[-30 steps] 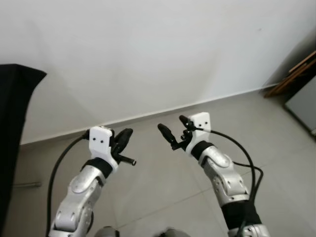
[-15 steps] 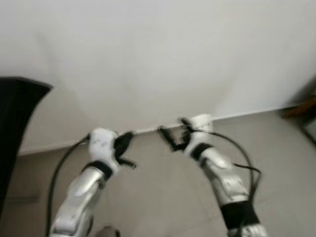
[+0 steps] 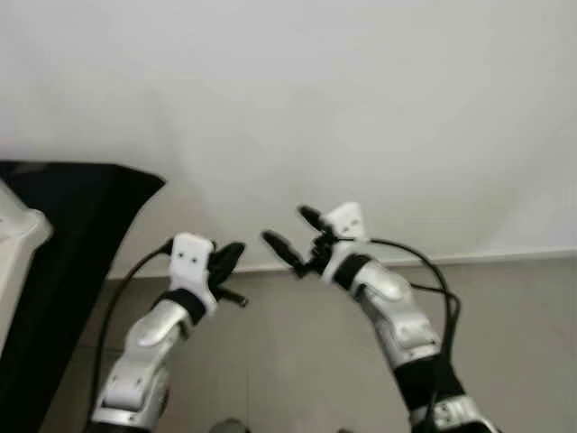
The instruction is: Building children table
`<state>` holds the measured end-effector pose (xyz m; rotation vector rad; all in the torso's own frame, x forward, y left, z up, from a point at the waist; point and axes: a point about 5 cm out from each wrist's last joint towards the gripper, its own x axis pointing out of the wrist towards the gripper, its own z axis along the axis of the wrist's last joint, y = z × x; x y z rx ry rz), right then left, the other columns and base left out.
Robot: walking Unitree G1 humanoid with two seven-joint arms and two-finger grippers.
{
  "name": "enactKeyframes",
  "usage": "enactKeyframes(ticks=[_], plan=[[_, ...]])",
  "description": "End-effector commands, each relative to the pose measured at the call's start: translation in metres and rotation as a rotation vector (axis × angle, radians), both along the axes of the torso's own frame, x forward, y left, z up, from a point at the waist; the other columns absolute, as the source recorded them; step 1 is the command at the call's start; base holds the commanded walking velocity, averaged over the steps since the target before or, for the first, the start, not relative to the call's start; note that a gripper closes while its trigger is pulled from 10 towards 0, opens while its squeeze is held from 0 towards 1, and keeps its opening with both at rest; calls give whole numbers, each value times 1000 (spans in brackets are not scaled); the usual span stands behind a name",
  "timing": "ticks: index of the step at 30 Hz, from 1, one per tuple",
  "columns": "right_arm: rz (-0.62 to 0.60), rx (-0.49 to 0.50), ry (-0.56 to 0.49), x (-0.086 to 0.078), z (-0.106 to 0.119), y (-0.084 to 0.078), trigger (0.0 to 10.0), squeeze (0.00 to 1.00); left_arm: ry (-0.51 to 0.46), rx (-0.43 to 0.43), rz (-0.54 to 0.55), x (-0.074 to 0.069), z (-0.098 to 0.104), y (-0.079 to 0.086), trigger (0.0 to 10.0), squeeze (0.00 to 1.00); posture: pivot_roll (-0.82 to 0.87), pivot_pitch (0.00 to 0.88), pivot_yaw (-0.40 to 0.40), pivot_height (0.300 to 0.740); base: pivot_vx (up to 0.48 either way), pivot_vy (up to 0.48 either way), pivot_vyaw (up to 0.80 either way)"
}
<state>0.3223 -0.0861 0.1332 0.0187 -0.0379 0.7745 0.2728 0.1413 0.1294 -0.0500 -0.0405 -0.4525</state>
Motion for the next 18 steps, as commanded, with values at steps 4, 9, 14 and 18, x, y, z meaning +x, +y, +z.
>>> enactKeyframes(ticks=[4,9,14,18], plan=[[83,-12,42,-2,-12,8,10000,0,28,52,-35,2,-9,-2,10000,0,95,77,-78,740,0,0,781],[99,-14,45,0,-12,8,10000,0,18,32,-32,5,-7,-2,10000,0,77,85,-111,740,0,0,781],[108,-5,53,2,-13,4,10000,0,5,24,-31,7,-6,-5,10000,0,87,94,-108,740,0,0,781],[122,-8,41,1,-12,4,10000,0,-4,35,-35,5,-5,-8,10000,0,76,101,-82,740,0,0,781]])
